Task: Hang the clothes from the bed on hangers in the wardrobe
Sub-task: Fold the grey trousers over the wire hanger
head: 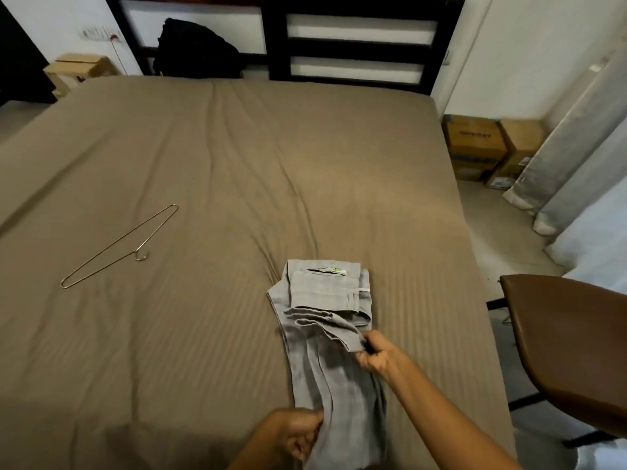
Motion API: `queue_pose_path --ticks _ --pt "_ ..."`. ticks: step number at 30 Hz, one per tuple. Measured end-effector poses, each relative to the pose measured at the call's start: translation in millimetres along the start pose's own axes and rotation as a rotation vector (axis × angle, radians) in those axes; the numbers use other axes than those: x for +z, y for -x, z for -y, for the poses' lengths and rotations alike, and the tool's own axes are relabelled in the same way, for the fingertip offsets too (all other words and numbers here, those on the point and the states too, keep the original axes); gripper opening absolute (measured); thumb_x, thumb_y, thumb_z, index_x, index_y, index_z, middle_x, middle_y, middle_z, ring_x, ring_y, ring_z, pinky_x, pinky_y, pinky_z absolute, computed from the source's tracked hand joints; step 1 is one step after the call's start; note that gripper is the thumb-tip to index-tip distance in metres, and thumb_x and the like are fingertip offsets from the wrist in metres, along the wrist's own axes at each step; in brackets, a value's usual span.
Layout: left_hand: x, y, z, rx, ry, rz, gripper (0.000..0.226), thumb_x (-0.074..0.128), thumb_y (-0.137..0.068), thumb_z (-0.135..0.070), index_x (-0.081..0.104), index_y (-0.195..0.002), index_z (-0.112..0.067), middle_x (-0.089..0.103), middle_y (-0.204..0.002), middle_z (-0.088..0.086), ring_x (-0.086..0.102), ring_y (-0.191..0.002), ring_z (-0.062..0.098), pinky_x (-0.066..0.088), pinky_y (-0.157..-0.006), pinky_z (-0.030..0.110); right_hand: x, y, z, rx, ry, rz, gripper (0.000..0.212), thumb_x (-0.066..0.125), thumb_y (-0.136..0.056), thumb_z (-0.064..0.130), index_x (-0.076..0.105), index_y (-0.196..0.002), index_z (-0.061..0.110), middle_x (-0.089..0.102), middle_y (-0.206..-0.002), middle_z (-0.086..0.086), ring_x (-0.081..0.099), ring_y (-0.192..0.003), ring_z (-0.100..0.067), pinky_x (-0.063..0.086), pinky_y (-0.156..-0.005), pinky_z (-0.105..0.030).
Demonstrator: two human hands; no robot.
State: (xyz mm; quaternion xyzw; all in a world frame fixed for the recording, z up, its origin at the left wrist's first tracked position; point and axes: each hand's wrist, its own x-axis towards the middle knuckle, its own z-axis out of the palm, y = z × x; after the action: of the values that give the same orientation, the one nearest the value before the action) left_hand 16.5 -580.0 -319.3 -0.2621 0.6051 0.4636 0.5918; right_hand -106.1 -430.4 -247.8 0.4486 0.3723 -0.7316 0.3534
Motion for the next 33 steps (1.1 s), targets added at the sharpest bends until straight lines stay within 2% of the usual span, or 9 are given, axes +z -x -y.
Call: queue_pose_path --ticks 4,7,10,14,17,22,25,28,33 --pt "-25.6 -14.2 -15.4 0.301 -0.208 -0.655 0.025 0.048 -0.095 -0.018 0.063 -0.111 -0.007 0.064 -0.114 0.009 0.060 -0.107 0.025 0.044 -0.087 0.025 -2.2 -18.7 7.9 0.056 -0.036 -0.009 0.015 0.039 -0.086 -0.015 0.054 -0.089 -0.017 0.064 -0.062 -0.030 0.065 -0.046 -0.035 0.052 -0.045 -0.041" --pt "-60.8 -22.7 -44.0 0.404 0.178 -0.807 0.022 0.055 -0.092 -0.010 0.058 -0.114 -0.009 0.064 -0.106 0.007 0.061 -0.105 0.029 0.049 -0.087 0.029 -6.1 -26.5 19.7 0.101 -0.123 0.068 0.048 0.071 -0.037 -0.036 0.060 -0.081 -0.022 0.064 -0.066 -0.033 0.065 -0.049 -0.037 0.052 -0.045 -0.045" --pt "-92.7 -27.9 -80.5 0.539 0.570 -0.722 0.018 0.045 -0.099 -0.024 0.056 -0.109 -0.014 0.063 -0.117 0.017 0.061 -0.101 0.032 0.052 -0.086 0.041 -15.8 -36.1 30.0 0.134 -0.168 0.231 0.089 0.076 -0.005 -0.033 0.059 -0.091 -0.024 0.064 -0.079 -0.038 0.067 -0.058 -0.043 0.052 -0.057 -0.051" --pt "-126.5 -20.9 -129.0 0.390 0.888 -0.301 0.066 0.033 -0.086 -0.072 0.062 -0.110 -0.018 0.066 -0.109 0.009 0.060 -0.102 0.027 0.050 -0.076 0.038 -17.3 -27.8 39.3 0.241 -0.230 0.393 0.076 0.072 -0.012 -0.039 0.056 -0.085 -0.033 0.060 -0.080 -0.045 0.062 -0.059 -0.054 0.049 -0.045 -0.057" --pt "-149.4 -19.1 -154.9 0.302 0.744 -0.148 0.060 0.071 -0.072 -0.049 0.063 -0.115 -0.008 0.072 -0.100 0.015 0.067 -0.093 0.029 0.055 -0.072 0.040 -15.3 -31.0 43.7 0.273 -0.292 0.468 0.072 0.071 -0.015 -0.040 0.056 -0.085 -0.034 0.059 -0.081 -0.046 0.062 -0.060 -0.055 0.047 -0.041 -0.058" --pt "-188.3 -10.1 -221.2 0.494 0.955 -0.172 0.039 0.052 -0.090 -0.042 0.062 -0.093 -0.005 0.071 -0.072 0.013 0.070 -0.063 0.024 0.058 -0.057 0.033 -5.6 -38.0 54.9 0.263 -0.336 0.486 0.072 0.071 -0.020 -0.041 0.058 -0.090 -0.030 0.060 -0.085 -0.045 0.061 -0.060 -0.058 0.046 -0.032 -0.051" --pt "-207.8 2.7 -263.7 0.728 1.114 -0.147 0.074 0.028 -0.090 -0.066 0.060 -0.115 -0.004 0.065 -0.112 0.014 0.061 -0.102 0.025 0.048 -0.090 0.042 23.8 -45.6 72.8 0.134 -0.257 0.349 0.063 0.062 -0.059 -0.032 0.050 -0.118 -0.016 0.050 -0.125 -0.032 0.064 -0.059 -0.050 0.052 -0.039 -0.046" --pt "-213.1 -0.7 -266.2 0.722 0.882 -0.263 0.082 0.016 -0.086 -0.073 0.060 -0.114 -0.010 0.061 -0.122 0.012 0.061 -0.099 0.021 0.044 -0.092 0.039 64.8 -67.5 104.7 0.080 -0.320 0.384 0.087 0.070 -0.042 -0.035 0.049 -0.123 -0.007 0.034 -0.141 -0.022 0.065 -0.060 -0.048 0.052 -0.037 -0.046" --pt "-215.4 -40.4 -215.4 0.564 0.680 -0.333 0.111 0.023 -0.055 -0.093 0.060 -0.123 -0.014 0.060 -0.122 0.021 0.059 -0.111 0.033 0.044 -0.100 0.045 87.2 -127.3 131.2 -0.027 -0.524 0.321 0.054 0.060 -0.089 0.030 0.048 -0.121 -0.012 0.058 -0.112 -0.037 0.069 -0.082 -0.042 0.059 -0.067 -0.041"
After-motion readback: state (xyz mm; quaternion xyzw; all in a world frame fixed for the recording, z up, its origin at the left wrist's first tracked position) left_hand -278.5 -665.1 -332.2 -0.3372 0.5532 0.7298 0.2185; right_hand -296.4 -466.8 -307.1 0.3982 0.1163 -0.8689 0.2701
